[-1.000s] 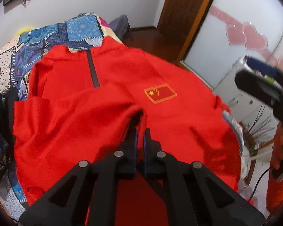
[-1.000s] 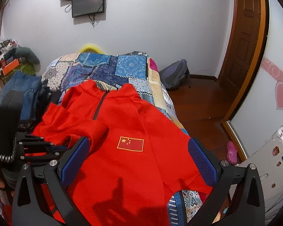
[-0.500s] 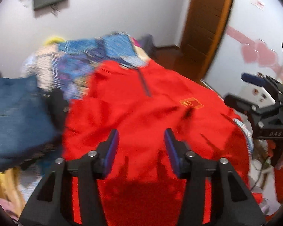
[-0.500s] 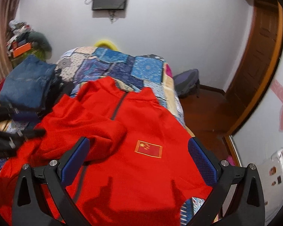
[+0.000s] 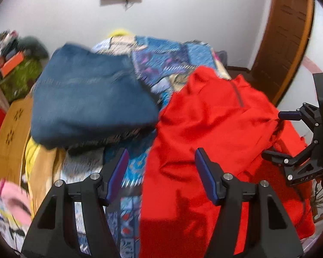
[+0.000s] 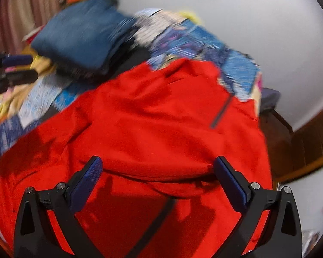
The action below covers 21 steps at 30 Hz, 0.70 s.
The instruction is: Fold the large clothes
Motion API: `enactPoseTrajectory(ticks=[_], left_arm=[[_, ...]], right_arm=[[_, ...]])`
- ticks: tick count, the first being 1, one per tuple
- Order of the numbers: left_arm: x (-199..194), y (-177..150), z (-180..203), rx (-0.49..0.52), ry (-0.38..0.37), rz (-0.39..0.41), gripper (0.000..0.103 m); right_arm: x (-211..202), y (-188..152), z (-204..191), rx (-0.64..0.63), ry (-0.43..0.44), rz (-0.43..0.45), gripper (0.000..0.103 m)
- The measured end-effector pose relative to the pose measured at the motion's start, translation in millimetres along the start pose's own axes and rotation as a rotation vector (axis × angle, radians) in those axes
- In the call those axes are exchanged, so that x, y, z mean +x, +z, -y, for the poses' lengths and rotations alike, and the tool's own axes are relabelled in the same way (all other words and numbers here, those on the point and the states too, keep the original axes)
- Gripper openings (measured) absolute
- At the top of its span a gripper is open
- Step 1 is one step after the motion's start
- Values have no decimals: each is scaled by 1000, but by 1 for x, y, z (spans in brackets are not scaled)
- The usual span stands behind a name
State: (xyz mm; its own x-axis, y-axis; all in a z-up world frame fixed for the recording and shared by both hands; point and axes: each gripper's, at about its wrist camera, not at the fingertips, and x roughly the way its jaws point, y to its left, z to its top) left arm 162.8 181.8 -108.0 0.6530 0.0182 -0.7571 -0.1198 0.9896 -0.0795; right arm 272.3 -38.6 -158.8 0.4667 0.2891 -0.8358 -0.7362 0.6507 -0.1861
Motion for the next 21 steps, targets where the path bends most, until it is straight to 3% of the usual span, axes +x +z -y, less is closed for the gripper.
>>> enactPoseTrajectory(ticks=[8,14,16,18,21], left_arm=[[9,-33,-33,-114,9,-52,63],[15,-40,-42,-149,18,-73,63],[18,-42,-43,-149,22,-81,63],[22,-42,-42,-149,17,-90,63],[29,-41,-37,-145,2,-106,63]], right_arm=[[32,1,-48,-214,52,-124,101],[58,1,-60,-255,48,-176,82],[57,4,-63,-252,93,-154,59],[55,6,-62,-235,147,-148,29],[51,8,-59,-201,176,-114,10]])
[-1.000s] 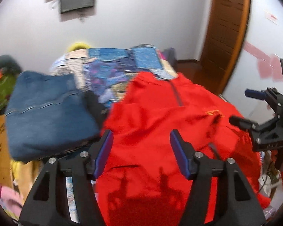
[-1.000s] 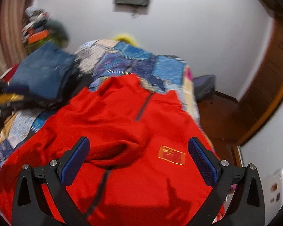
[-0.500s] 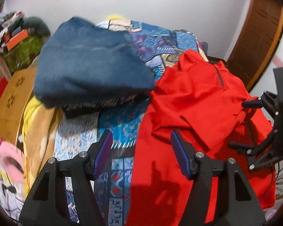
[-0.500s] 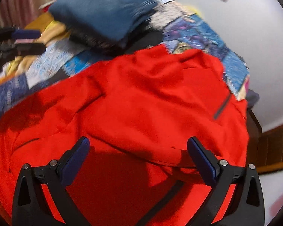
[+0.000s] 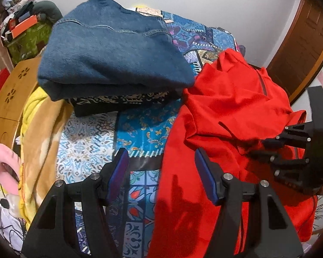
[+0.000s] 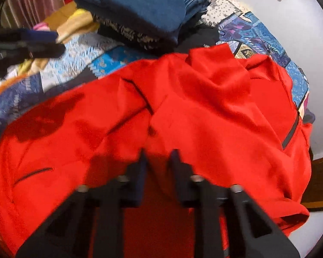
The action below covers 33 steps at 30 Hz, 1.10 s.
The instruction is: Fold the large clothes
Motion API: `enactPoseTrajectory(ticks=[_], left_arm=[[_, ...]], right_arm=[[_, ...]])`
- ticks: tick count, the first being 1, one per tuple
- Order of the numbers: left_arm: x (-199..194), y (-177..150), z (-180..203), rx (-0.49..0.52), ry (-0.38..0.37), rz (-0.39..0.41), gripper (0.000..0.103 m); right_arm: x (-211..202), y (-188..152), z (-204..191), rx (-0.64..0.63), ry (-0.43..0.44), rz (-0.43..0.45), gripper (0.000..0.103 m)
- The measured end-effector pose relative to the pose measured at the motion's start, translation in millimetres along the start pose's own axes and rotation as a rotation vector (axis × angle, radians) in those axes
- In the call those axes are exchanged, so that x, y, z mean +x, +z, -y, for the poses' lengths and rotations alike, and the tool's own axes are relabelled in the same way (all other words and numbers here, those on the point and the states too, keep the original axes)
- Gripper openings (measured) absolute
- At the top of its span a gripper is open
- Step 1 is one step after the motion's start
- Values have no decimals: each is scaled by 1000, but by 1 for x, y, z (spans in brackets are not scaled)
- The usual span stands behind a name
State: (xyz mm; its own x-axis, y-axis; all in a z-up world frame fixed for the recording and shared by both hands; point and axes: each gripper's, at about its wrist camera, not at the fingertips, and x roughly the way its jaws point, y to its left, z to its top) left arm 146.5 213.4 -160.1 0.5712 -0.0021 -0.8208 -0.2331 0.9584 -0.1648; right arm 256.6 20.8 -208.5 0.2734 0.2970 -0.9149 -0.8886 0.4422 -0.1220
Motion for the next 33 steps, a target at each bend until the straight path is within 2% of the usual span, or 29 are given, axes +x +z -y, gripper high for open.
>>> enactPoseTrajectory(ticks=[5,10,17,22,26,30,33], left_arm=[[17,5,17,49,-16,-36,63],[50,9,40,83,-72,-109,63],[101,14,63,110,-22,-184,63],[110,27,69,95,43,-151,63],[106,36,65,60,111,-80,63],[96,44,44,-10,216,16,63],[91,48,27,-59,255,60,63]], right_arm=[[-24,1,14,92,14,111,8],[-55,7,58,281,-9,226,7],[-119,4,121,493,-84,426,6],[-173,-8,151,578,-165,582,6],[-206,-27,167,651,-228,690,6],[-219,-48,179,708,-250,749,6],[-219,-63,182,735,-266,756,6]])
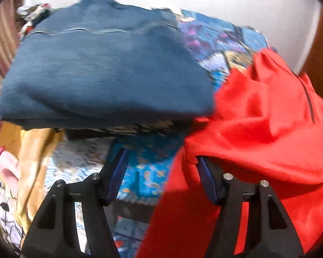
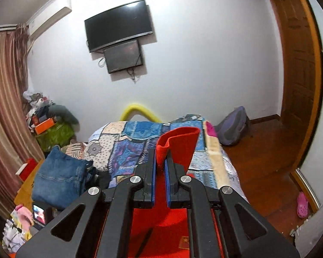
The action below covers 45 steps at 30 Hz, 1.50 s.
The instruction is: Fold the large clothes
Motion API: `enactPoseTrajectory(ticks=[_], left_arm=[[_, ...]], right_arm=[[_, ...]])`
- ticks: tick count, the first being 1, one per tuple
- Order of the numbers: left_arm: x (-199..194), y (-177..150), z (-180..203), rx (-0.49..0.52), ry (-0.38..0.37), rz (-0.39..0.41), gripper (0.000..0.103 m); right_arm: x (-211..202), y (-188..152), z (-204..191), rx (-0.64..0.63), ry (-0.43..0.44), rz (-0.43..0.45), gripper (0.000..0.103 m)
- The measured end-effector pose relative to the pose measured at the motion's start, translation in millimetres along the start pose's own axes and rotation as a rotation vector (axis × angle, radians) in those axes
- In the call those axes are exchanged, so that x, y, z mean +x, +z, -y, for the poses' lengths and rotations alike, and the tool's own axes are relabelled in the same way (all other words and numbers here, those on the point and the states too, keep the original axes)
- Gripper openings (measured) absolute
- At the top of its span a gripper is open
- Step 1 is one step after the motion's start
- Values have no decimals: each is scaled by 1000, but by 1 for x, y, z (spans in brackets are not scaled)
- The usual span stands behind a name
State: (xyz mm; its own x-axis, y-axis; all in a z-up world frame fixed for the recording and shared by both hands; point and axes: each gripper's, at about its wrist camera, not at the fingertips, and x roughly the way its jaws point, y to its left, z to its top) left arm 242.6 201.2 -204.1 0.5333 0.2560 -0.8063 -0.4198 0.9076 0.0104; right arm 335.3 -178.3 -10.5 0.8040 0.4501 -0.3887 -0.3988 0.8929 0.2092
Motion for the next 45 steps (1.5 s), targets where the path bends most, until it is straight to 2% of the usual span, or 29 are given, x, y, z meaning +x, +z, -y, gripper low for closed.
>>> enactPoseTrajectory(ticks=[5,9,14,19,27,35,41,45], left_arm=[[5,-4,-20,-71,-30,-29,65],[9,-14,-20,-62,-44,-64,65],[10,-20,-14,-23,-27,-73,65],[11,-21,-14,-29,-33,-89,65],[10,-26,-10,19,-25,-121,65],[-17,-28,-9,54,-58,-105,65],[-61,-18,-2,89,-107,-21,65],[-88,-7,13,125,-143,43,65]], right_arm=[[-3,-29,23,55,-37,-54,6],[-1,-55,50,130,-60,-149,6],[-6,-89,77,189,-104,-260,6],[-21,-120,105,256,-126,-340,6],[-36,-164,115,303,-124,-458,6],[-43,-179,109,261,-144,-509,7],[-55,-172,109,259,-127,-487,10],[-65,-165,111,266,-129,-454,15]])
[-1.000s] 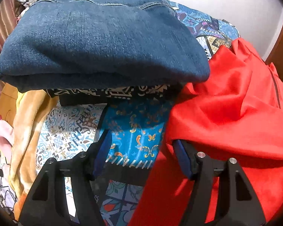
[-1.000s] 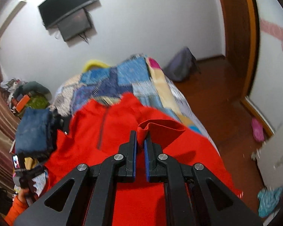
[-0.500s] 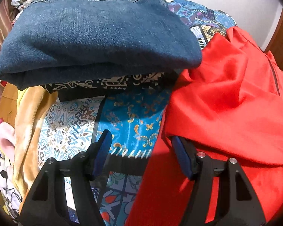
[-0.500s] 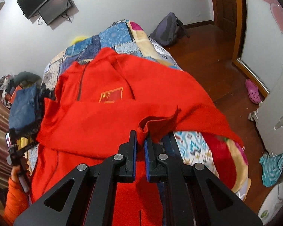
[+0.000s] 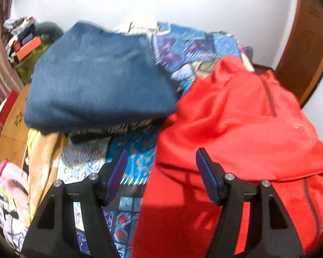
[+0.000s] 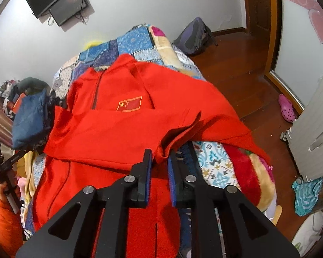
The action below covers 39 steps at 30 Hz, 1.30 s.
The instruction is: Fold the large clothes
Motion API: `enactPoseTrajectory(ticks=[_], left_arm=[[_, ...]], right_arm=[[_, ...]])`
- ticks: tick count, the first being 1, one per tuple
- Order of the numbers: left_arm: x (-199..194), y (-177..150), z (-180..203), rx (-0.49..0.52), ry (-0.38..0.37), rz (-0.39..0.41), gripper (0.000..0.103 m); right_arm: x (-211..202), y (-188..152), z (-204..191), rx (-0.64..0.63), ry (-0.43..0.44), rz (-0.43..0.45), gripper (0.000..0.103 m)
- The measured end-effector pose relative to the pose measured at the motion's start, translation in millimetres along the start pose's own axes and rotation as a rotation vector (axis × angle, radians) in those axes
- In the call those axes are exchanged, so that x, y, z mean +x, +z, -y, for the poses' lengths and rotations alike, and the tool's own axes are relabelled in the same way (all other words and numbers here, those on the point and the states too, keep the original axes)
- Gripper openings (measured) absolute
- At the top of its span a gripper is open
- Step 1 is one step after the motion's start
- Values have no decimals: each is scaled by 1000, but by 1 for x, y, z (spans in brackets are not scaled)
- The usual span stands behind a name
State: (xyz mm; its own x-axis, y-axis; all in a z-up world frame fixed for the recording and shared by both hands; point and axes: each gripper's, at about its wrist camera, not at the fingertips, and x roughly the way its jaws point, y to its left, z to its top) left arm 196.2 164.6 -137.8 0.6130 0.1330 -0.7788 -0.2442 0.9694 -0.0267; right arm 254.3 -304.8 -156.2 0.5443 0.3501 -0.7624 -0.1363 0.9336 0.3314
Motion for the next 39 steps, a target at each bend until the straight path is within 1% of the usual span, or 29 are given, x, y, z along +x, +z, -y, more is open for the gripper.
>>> enactPoseTrajectory(ticks=[4,6,10,12,14,20,26,28,29,32,37,39], left_arm=[[-13,16,26,61,-53,47,66],[-17,22,44,91,-79,68,68],[-17,33,74,142,-130,90,68],[-13,38,88,154,-147,88,69],[-5,43,102,157,-174,73,69],[17,44,134,179,-230,24,69],[37,34,151,212,-240,-33,69],[43,32,152,207,-242,-50,69],[44,31,152,204,-243,-56,69],[51,29,149,183,-245,-78,69],[56,27,144,158,-240,-93,69],[56,27,142,153,-236,-93,69]], right_arm=[[-13,4,8,28,-20,45,19],[-17,8,17,63,-29,69,25],[-17,14,38,146,-61,86,26],[-8,15,55,203,-73,75,26],[-1,17,66,248,-63,63,26],[39,11,115,457,-32,-48,26],[56,-5,151,687,62,-112,27],[59,-10,158,742,80,-109,32],[60,-12,162,768,79,-104,36],[63,-17,172,855,79,-85,38],[75,-12,177,882,100,-63,38],[80,-9,178,885,100,-36,38]])
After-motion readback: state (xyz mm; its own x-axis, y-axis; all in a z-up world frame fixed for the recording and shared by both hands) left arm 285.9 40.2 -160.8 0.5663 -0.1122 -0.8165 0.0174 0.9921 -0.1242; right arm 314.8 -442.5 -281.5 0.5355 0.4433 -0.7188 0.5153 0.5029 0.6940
